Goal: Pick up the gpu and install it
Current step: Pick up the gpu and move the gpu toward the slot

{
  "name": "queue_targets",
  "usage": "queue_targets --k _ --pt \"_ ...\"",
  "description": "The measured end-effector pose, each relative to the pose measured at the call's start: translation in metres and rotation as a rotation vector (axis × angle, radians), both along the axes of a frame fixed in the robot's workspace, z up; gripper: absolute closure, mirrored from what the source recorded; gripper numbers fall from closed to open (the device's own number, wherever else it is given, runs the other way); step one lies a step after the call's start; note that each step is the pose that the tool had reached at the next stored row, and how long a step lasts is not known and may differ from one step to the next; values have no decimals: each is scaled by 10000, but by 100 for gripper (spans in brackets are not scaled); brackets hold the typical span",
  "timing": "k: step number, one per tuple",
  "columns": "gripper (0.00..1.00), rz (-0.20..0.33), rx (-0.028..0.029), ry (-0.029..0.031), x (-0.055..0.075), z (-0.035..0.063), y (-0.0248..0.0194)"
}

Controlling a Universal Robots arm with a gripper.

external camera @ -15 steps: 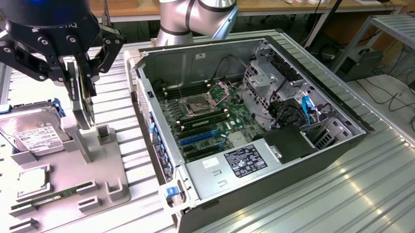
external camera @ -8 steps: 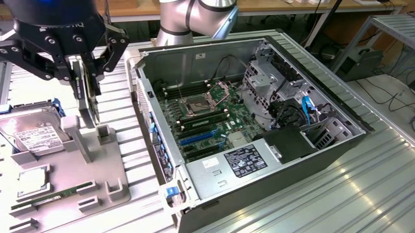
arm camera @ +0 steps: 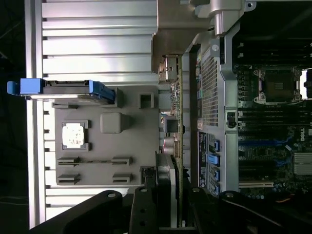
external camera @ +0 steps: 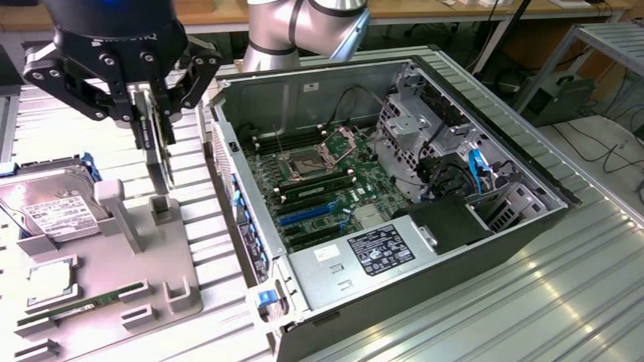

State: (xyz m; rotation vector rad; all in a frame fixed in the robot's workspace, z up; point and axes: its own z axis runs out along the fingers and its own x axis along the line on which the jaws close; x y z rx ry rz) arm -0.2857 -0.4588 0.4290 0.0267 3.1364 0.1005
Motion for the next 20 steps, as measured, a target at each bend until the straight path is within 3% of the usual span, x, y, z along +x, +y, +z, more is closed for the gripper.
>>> queue_targets --k 18,20 --pt "72 0 0 1 468 -2 6" --pt "72 0 0 0 612 -3 6"
